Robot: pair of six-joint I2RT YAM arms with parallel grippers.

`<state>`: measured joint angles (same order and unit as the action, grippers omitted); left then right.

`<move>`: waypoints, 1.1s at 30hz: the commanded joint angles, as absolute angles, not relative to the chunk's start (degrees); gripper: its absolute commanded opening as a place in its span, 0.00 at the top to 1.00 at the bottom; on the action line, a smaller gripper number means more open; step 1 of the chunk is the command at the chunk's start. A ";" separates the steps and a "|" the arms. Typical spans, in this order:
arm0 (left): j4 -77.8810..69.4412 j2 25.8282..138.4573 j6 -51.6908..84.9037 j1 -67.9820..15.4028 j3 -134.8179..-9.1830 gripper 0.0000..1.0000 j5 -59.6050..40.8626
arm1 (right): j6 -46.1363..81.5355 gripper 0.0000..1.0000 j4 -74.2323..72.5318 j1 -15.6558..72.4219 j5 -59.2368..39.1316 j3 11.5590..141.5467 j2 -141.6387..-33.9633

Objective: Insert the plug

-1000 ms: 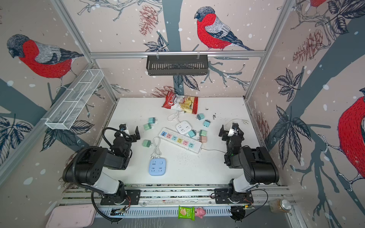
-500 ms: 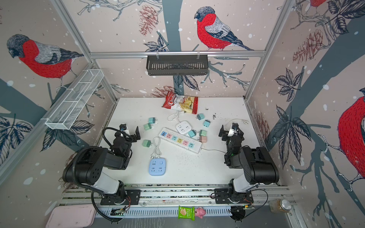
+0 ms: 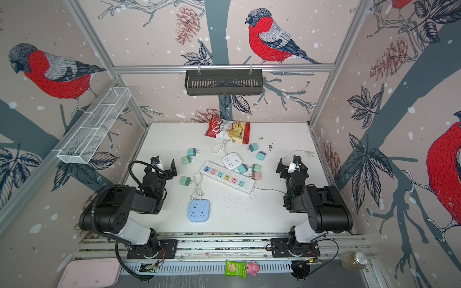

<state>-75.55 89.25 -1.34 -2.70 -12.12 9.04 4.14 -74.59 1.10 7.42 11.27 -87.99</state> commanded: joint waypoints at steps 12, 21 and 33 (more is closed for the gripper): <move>-45.02 67.23 1.95 -3.00 -20.92 0.02 1.49 | 10.33 0.00 -56.34 3.82 22.15 11.88 -64.74; -27.85 53.93 20.12 -3.87 -28.10 0.02 -2.75 | 22.39 0.00 -13.92 2.53 19.66 31.02 -51.97; -19.61 52.99 41.85 -3.34 -29.78 0.02 -17.72 | 40.19 0.00 2.51 8.91 1.23 32.39 -35.98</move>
